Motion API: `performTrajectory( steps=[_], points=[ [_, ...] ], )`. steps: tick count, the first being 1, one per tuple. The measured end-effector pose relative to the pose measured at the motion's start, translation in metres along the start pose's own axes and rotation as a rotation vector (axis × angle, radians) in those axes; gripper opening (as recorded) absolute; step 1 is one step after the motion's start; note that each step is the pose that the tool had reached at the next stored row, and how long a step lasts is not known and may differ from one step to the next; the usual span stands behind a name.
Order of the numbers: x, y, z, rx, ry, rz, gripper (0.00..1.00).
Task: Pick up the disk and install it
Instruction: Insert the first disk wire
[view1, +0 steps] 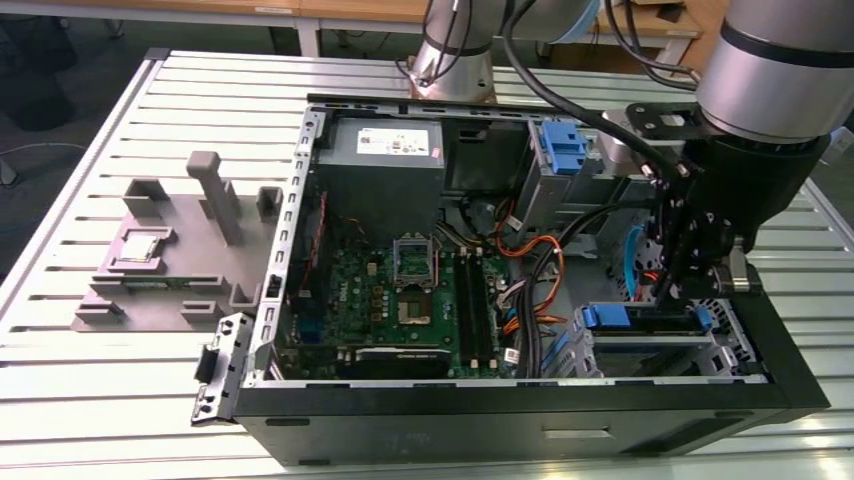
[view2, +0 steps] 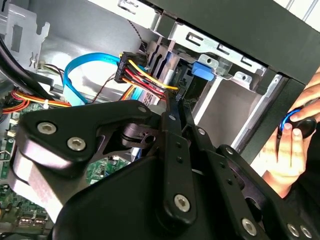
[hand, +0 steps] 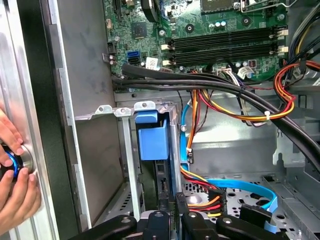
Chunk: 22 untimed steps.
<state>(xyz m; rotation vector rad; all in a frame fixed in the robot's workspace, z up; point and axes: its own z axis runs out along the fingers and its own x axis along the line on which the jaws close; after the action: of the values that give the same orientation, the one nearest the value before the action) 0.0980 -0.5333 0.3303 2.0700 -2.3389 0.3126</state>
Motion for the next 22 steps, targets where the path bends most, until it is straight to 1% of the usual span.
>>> performTrajectory(
  steps=[5, 8, 12, 22],
  points=[
    [0.0002, -0.0002, -0.0015, 0.0001, 0.0005, 0.0, 0.16],
    [0.0003, -0.0003, -0.0016, 0.0006, 0.0025, -0.002, 0.16],
    [0.0009, -0.0009, -0.0014, 0.002, 0.0008, -0.013, 0.16],
    [0.0031, -0.0012, -0.0005, 0.0021, 0.0006, -0.013, 0.16]
  ],
)
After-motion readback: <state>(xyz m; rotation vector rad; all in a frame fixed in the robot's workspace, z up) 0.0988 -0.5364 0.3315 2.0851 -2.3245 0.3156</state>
